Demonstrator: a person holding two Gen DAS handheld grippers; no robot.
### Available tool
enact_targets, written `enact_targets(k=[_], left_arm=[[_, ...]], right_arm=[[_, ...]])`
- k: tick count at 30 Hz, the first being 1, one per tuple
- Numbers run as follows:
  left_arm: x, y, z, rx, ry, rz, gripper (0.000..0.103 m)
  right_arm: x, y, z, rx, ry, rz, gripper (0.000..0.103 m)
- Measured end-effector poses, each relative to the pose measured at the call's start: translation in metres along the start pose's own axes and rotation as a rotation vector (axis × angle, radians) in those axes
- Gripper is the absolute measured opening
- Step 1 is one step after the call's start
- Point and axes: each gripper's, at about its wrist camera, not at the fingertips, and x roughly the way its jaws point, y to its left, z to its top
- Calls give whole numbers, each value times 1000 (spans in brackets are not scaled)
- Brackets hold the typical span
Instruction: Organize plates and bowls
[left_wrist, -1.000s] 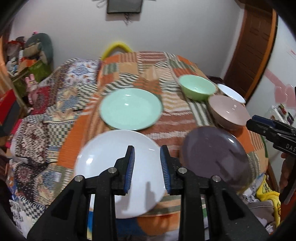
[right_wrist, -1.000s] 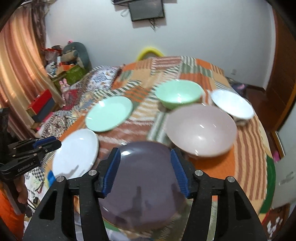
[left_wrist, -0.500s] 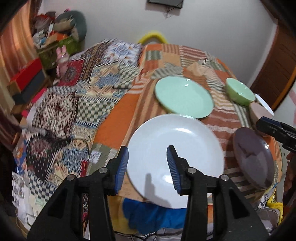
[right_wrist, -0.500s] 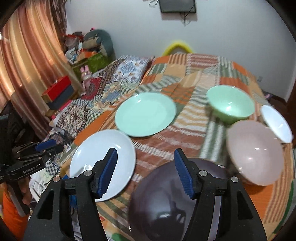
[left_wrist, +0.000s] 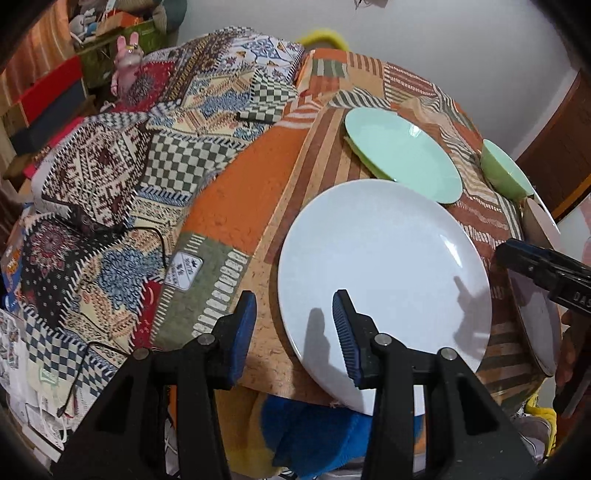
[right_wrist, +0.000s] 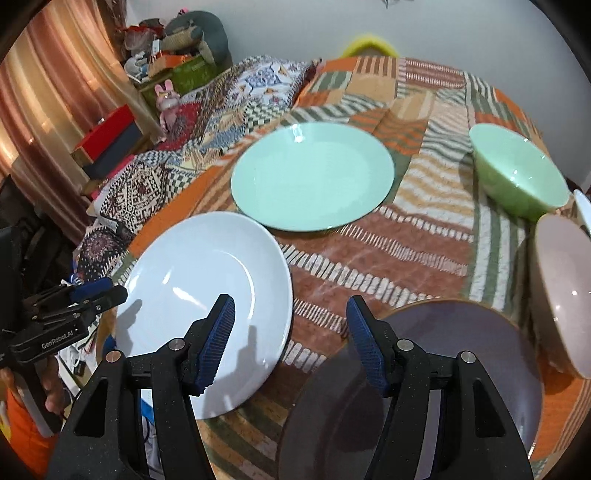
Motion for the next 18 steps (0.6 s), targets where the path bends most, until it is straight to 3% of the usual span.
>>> enact_targets(k=[8,18], left_arm=[[20,8,-3,-14,39,-26,41],[25,7,1,-8,48,-93,28]], right_arm=[[20,7,2,-17,78,-18,38],[33,5,1,4,126,-32,33]])
